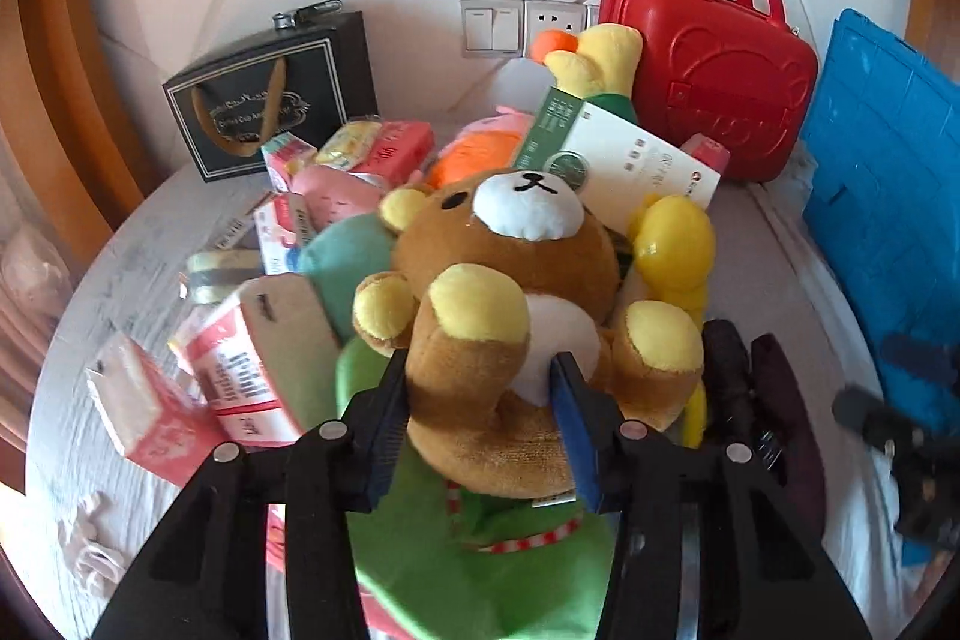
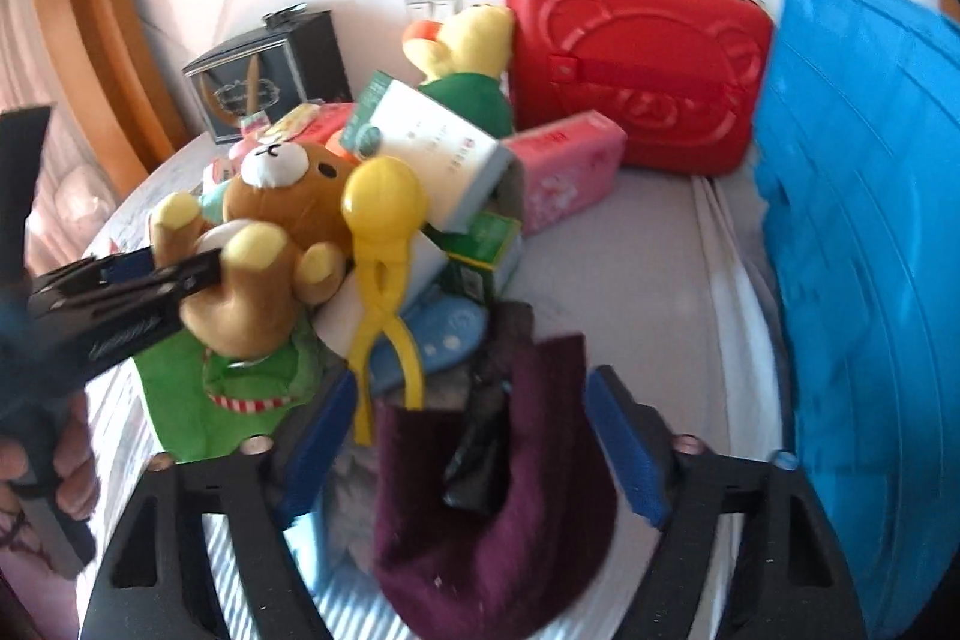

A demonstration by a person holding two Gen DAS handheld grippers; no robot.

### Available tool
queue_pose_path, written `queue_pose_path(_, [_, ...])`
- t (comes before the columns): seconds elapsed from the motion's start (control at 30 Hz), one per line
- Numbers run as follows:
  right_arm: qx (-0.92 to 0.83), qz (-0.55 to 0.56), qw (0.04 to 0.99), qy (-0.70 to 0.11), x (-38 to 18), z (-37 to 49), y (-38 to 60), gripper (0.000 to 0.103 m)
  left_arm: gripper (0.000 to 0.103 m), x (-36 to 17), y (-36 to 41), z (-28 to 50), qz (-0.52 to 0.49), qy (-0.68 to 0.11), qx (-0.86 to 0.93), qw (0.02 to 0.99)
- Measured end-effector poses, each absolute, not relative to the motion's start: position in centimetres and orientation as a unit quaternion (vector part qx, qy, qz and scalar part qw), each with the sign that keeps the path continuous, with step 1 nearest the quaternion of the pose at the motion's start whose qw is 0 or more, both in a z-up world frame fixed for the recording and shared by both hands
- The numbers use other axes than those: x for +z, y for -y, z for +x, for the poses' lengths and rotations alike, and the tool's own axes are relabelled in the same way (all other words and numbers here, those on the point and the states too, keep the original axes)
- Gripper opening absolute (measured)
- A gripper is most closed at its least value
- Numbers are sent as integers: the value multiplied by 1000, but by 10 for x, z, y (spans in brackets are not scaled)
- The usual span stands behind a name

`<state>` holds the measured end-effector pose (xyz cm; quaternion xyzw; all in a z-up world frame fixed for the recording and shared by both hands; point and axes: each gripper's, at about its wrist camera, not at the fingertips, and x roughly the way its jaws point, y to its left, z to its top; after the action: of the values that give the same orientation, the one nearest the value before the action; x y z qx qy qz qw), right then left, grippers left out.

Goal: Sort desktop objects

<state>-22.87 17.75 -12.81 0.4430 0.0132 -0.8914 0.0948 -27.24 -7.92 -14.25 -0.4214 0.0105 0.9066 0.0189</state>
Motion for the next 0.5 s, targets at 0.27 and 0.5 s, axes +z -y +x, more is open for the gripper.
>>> queue_pose_path(0.27, [-882,456,114,0,-141,-244,-161,74,57,-139,79,-283,-432,2,902,8])
queue_pose_path(0.5, [-887,451,105,5,-136,-251,-168,74,30,-137,80,-294,-458,30,888,12])
